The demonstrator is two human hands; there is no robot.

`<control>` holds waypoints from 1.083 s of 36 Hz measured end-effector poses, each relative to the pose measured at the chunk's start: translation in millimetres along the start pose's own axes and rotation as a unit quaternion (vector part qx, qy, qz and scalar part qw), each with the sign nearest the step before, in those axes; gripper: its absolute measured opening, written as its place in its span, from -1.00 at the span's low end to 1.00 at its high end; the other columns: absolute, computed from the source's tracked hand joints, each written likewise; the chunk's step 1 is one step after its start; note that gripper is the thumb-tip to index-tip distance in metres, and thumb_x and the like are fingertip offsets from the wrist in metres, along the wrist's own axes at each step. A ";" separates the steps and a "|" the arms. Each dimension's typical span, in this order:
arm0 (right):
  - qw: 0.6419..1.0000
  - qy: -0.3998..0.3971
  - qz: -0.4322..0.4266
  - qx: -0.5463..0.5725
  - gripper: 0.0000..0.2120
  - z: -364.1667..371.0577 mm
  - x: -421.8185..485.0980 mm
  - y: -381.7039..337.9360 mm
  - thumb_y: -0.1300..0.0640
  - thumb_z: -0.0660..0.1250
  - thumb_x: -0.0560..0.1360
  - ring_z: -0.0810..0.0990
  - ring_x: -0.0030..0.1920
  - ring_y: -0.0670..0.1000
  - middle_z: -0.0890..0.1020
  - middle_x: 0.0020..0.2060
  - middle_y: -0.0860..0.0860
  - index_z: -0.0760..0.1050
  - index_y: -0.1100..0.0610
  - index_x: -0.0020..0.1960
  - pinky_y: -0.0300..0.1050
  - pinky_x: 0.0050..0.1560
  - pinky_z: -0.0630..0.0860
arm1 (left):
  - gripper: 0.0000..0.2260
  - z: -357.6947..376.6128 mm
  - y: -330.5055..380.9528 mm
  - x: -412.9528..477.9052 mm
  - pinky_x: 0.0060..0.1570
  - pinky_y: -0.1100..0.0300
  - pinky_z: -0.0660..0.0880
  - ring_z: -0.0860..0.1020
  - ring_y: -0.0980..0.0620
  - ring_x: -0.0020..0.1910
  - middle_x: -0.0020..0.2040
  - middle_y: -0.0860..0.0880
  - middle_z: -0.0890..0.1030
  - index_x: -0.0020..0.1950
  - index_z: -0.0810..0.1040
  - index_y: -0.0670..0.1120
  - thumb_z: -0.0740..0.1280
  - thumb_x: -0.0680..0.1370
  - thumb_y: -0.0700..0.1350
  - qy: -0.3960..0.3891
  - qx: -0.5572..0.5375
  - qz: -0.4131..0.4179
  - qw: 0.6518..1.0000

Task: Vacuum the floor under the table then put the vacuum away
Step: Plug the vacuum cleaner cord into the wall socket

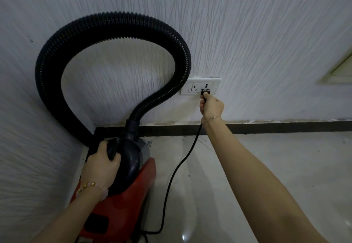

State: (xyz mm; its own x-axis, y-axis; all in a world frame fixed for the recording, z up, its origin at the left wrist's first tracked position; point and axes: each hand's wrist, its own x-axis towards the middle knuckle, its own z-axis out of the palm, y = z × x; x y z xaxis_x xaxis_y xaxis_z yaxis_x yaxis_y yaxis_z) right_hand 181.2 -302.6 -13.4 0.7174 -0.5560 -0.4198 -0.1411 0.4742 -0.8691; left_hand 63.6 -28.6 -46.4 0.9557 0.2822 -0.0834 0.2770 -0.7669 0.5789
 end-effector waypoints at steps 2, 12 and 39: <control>1.000 0.006 0.001 0.009 -0.79 2.3 -0.2 0.2 0.27 0.29 0.50 0.37 -0.49 -0.11 0.48 -0.43 0.03 0.50 0.21 -0.31 -0.37 -0.60 0.31 | -0.78 0.0 0.2 0.1 -0.37 0.07 0.52 0.51 -0.10 -0.39 -0.35 -0.13 0.53 0.16 0.44 -0.14 0.25 0.54 -0.13 -0.001 0.000 0.005 1.000; 1.000 -0.012 0.011 0.003 -0.81 4.7 10.9 -6.8 0.27 0.30 0.49 0.39 -0.61 -0.17 0.52 -0.42 0.04 0.51 0.21 -0.31 -0.36 -0.60 0.34 | -0.78 -0.5 -0.4 0.2 -0.38 0.05 0.52 0.52 -0.09 -0.40 -0.35 -0.14 0.54 0.17 0.43 -0.15 0.26 0.55 -0.14 -0.001 -0.001 0.014 1.000; 0.926 -0.051 -0.073 -0.367 -0.63 -13.3 -13.1 -29.6 0.07 0.28 0.50 0.54 -0.11 0.10 0.55 -0.06 0.13 0.46 0.28 0.21 -0.02 -0.05 0.53 | -0.86 -4.5 0.4 -0.8 -0.24 0.05 0.57 0.57 -0.11 -0.29 -0.24 -0.10 0.58 0.02 0.43 -0.10 0.22 0.55 -0.05 -0.011 0.027 0.004 1.000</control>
State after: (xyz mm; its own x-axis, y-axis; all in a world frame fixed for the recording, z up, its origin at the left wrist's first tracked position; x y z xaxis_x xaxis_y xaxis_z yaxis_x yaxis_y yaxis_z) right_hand 166.8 -318.5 14.3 0.8210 -0.4925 -0.2887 -0.4356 -0.2135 -0.8744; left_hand 62.5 -26.5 -42.5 0.9598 0.2633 -0.0972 0.2735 -0.7992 0.5352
